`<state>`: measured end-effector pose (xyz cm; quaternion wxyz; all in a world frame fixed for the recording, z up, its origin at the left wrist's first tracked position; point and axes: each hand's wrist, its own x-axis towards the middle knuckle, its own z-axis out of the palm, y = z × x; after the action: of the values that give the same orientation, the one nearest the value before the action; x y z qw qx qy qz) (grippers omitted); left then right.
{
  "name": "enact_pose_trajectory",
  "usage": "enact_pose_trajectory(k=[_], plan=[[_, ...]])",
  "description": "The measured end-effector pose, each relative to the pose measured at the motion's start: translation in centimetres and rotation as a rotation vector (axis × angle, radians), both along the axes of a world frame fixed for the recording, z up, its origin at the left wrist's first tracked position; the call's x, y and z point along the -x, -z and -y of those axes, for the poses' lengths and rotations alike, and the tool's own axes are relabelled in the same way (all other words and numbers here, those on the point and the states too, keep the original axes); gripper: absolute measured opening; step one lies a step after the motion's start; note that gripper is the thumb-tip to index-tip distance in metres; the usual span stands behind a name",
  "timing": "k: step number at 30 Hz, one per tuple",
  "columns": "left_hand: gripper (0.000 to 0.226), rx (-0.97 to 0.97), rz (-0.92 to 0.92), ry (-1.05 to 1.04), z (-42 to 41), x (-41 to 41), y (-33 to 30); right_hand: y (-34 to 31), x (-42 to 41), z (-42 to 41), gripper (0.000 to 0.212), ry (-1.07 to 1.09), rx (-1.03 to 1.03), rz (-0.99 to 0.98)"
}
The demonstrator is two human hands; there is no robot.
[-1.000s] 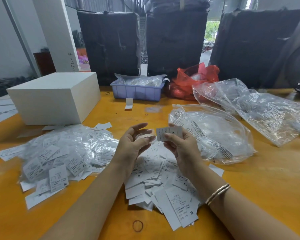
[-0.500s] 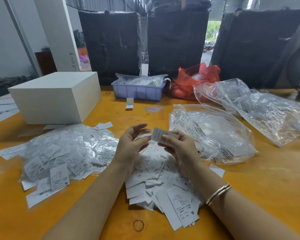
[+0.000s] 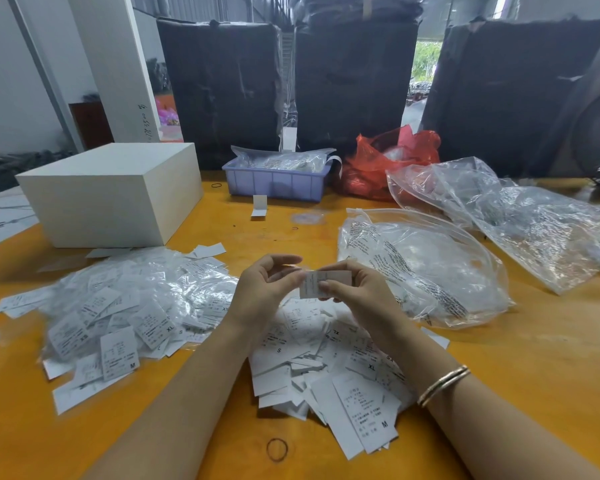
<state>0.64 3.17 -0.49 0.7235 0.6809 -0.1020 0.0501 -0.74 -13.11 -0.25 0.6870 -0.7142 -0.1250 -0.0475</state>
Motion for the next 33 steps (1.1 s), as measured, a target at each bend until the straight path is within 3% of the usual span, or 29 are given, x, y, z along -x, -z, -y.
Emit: enact_pose_trajectory(k=[6,11,18,33], plan=[[0.007,-0.222,0.007,-0.003,-0.1,-0.2,0.5,0.3,-0.1,0.0,0.024,-0.024,0.180,0.088],[0.012,-0.173,0.018,0.028,-0.6,-0.1,-0.1,0.5,-0.3,0.4,0.025,0.043,0.150,0.109],[0.003,-0.109,0.019,-0.003,-0.6,-0.1,-0.4,-0.3,-0.4,0.7,0.020,0.156,-0.137,0.168],[0.014,-0.077,0.057,0.032,-0.4,0.1,-0.3,0.0,-0.2,0.2,0.025,0.089,-0.025,0.244]])
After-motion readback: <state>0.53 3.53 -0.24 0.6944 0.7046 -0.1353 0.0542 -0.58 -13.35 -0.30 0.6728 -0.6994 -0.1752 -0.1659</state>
